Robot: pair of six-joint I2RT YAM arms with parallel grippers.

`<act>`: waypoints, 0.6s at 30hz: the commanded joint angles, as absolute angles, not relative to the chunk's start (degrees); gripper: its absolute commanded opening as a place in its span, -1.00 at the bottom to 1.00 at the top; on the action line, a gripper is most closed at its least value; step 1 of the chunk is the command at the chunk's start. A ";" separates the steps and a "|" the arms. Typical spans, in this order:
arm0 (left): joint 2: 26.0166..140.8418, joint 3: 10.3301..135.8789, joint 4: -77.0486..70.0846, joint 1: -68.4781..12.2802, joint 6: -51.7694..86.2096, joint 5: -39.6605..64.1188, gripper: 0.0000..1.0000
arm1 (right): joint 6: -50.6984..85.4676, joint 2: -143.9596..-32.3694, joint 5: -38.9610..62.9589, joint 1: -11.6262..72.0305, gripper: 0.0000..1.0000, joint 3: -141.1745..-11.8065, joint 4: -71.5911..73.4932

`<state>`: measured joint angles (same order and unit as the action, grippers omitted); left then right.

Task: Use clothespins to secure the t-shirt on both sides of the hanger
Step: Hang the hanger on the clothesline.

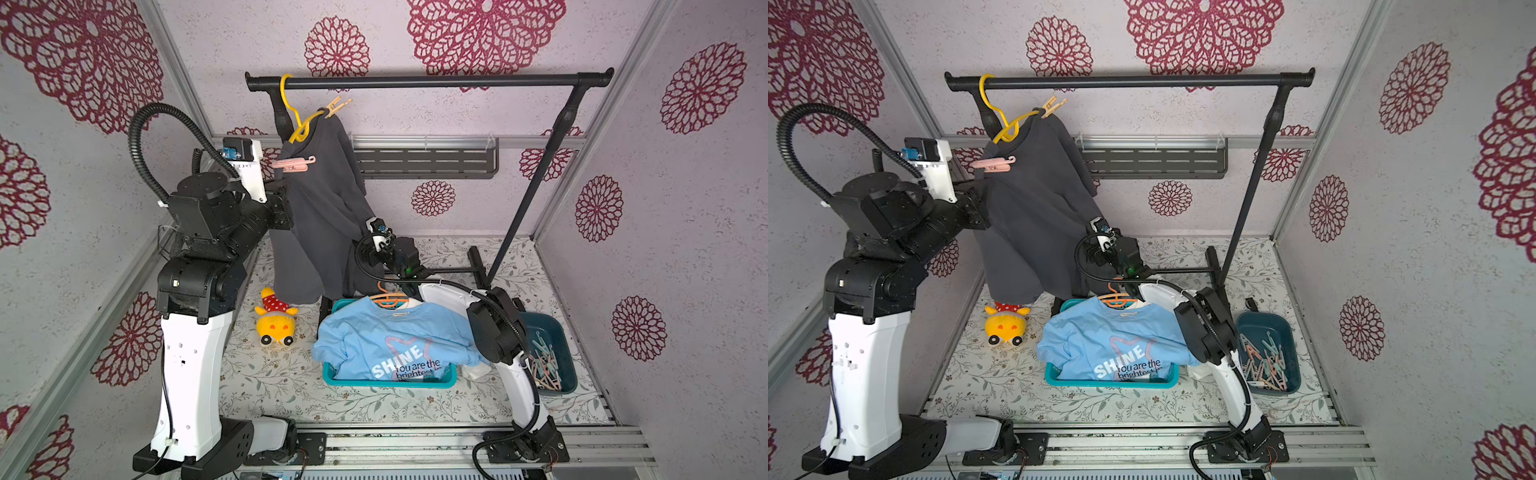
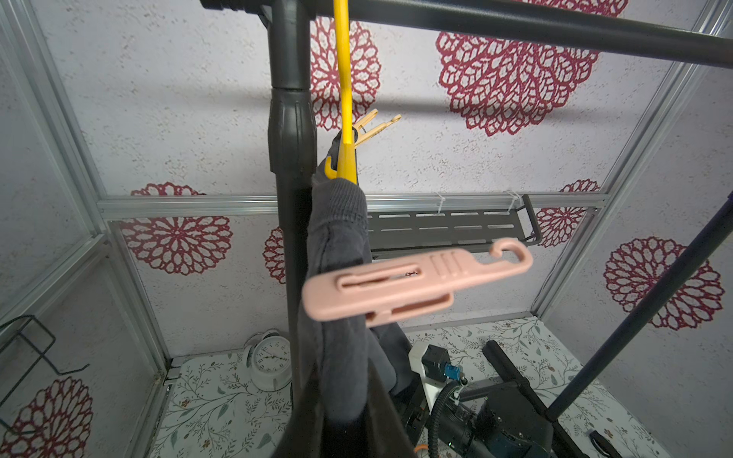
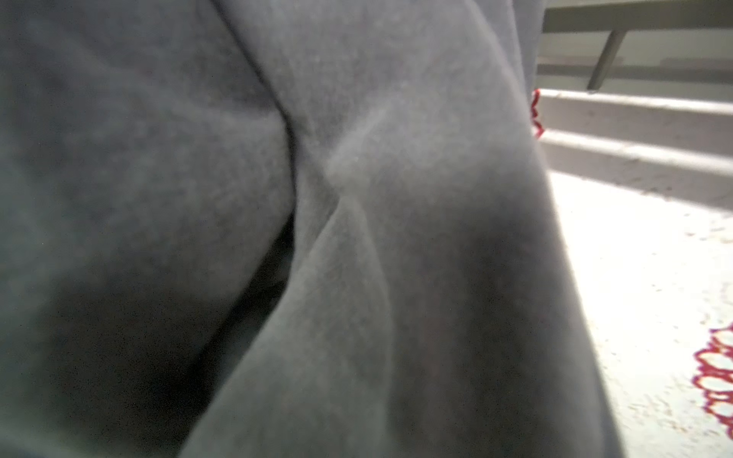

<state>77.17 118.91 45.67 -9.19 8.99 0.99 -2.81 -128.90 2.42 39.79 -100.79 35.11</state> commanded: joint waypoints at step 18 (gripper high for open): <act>69.42 112.18 39.37 -8.85 11.07 6.19 0.68 | -7.00 -114.14 15.99 39.53 0.98 -84.34 34.47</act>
<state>70.78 113.34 41.06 -9.19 10.70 5.78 -6.44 -119.92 11.68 39.83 -85.52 28.82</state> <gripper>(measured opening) 0.831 0.989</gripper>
